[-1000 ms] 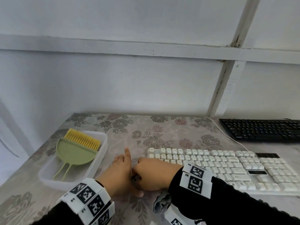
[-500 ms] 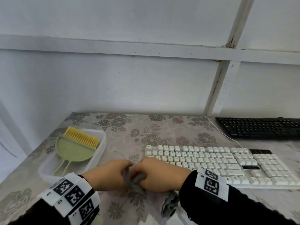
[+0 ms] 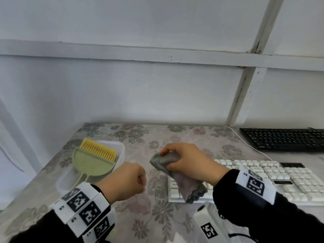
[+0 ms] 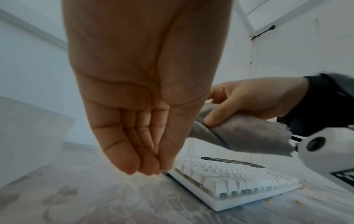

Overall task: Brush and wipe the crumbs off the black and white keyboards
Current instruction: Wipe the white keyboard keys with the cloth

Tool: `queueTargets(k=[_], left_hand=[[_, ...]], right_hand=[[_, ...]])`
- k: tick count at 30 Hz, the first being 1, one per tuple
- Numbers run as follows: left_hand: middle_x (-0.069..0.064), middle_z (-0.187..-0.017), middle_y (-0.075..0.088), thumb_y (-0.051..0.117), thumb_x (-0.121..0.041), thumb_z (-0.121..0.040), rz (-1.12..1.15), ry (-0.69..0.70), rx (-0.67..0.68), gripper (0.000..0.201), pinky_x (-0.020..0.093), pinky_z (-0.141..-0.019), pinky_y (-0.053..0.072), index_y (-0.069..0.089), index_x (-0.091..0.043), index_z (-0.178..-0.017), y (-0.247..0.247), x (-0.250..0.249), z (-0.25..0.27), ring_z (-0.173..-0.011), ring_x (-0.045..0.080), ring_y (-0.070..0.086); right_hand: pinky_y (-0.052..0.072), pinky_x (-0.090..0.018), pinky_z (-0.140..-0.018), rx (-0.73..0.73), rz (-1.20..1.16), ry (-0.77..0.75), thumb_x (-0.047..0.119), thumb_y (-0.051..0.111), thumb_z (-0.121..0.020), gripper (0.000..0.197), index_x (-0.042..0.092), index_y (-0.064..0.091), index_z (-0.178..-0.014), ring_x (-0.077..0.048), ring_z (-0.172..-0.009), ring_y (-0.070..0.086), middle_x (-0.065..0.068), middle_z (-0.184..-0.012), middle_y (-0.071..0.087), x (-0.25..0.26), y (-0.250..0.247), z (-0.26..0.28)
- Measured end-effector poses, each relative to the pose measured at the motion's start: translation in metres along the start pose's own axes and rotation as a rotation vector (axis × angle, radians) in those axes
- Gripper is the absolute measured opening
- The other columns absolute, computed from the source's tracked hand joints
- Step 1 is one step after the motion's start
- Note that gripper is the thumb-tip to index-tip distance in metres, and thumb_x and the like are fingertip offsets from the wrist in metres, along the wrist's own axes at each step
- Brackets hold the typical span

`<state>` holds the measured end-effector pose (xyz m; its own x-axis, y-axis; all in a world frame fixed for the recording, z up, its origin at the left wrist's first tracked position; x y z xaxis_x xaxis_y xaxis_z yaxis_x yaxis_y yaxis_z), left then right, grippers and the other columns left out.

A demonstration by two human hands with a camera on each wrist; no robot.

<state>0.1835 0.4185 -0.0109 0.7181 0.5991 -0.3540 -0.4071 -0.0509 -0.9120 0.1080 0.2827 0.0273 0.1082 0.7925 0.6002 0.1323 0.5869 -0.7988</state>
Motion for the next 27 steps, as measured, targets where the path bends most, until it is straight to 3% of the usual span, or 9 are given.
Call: queueTargets(k=[3, 7, 10, 13, 16, 20, 24, 27], left_hand=[[-0.009, -0.060, 0.055, 0.065, -0.020, -0.083, -0.001, 0.007, -0.069, 0.012, 0.011, -0.052, 0.039, 0.062, -0.018, -0.072, -0.013, 0.006, 0.007, -0.052, 0.003, 0.052], [-0.017, -0.069, 0.052, 0.065, -0.031, -0.084, -0.036, 0.011, -0.176, 0.011, 0.010, -0.058, 0.037, 0.068, -0.022, -0.091, -0.038, 0.019, 0.015, -0.063, -0.001, 0.049], [-0.017, -0.073, 0.052, 0.065, -0.031, -0.084, -0.087, -0.068, -0.246, 0.015, 0.012, -0.064, 0.036, 0.065, -0.026, -0.098, -0.059, 0.042, 0.018, -0.065, -0.003, 0.047], [-0.008, -0.090, 0.056, 0.067, -0.029, -0.082, -0.130, -0.196, -0.278, 0.025, 0.021, -0.070, 0.039, 0.063, -0.023, -0.107, -0.077, 0.078, 0.019, -0.079, 0.009, 0.050], [0.003, -0.116, 0.056, 0.069, -0.026, -0.081, -0.141, -0.310, -0.249, 0.040, 0.024, -0.074, 0.036, 0.057, -0.022, -0.119, -0.084, 0.113, 0.019, -0.087, 0.013, 0.044], [0.007, -0.131, 0.051, 0.070, -0.019, -0.081, -0.004, -0.377, -0.162, 0.052, 0.024, -0.078, 0.042, 0.050, -0.024, -0.129, -0.080, 0.139, 0.019, -0.093, 0.017, 0.050], [0.005, -0.129, 0.049, 0.071, -0.008, -0.078, 0.108, -0.379, -0.178, 0.047, 0.026, -0.089, 0.043, 0.058, -0.023, -0.121, -0.072, 0.151, 0.014, -0.106, 0.020, 0.052], [0.003, -0.107, 0.054, 0.071, -0.004, -0.076, 0.186, -0.364, -0.241, 0.041, 0.022, -0.078, 0.038, 0.064, -0.022, -0.111, -0.071, 0.155, 0.012, -0.093, 0.017, 0.050]], right_hand=[[0.035, 0.005, -0.067, -0.024, -0.026, -0.005, 0.006, 0.065, -0.079, 0.033, 0.020, 0.068, -0.109, -0.001, -0.093, 0.051, 0.005, -0.111, 0.066, 0.006, -0.002, -0.011], [0.037, -0.003, -0.075, 0.000, -0.060, -0.015, 0.008, 0.058, -0.086, 0.031, 0.020, 0.066, -0.114, -0.007, -0.106, 0.055, 0.004, -0.122, 0.063, 0.021, 0.007, -0.029], [0.035, -0.005, -0.074, -0.037, -0.081, -0.039, 0.007, 0.056, -0.088, 0.033, 0.015, 0.065, -0.119, -0.010, -0.112, 0.055, 0.001, -0.125, 0.062, 0.034, 0.013, -0.046], [0.035, -0.011, -0.084, -0.078, -0.185, -0.022, 0.007, 0.053, -0.089, 0.034, 0.010, 0.063, -0.122, -0.013, -0.113, 0.054, -0.003, -0.125, 0.062, 0.047, 0.019, -0.063], [0.041, -0.022, -0.099, -0.075, -0.329, 0.032, 0.004, 0.048, -0.089, 0.039, 0.008, 0.060, -0.126, -0.017, -0.119, 0.052, -0.006, -0.132, 0.056, 0.056, 0.030, -0.080], [0.042, -0.023, -0.098, -0.036, -0.353, 0.105, -0.006, 0.048, -0.084, 0.051, 0.009, 0.054, -0.132, -0.021, -0.123, 0.049, -0.009, -0.137, 0.050, 0.056, 0.044, -0.094], [0.043, -0.025, -0.099, -0.062, -0.341, 0.142, -0.008, 0.050, -0.082, 0.053, 0.007, 0.053, -0.133, -0.025, -0.124, 0.048, -0.012, -0.138, 0.048, 0.056, 0.051, -0.100], [0.046, -0.032, -0.099, -0.055, -0.402, 0.184, -0.005, 0.049, -0.085, 0.044, -0.001, 0.053, -0.129, -0.028, -0.120, 0.051, -0.015, -0.136, 0.048, 0.058, 0.060, -0.103]])
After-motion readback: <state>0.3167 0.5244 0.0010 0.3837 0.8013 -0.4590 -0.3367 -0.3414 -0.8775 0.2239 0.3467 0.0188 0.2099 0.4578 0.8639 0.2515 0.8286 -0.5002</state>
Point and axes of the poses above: each hand's wrist, its own z-axis away from the middle knuckle, its own y-axis out of the palm, x = y × z, the point moved 4 cm from there along -z, towards the middle knuckle
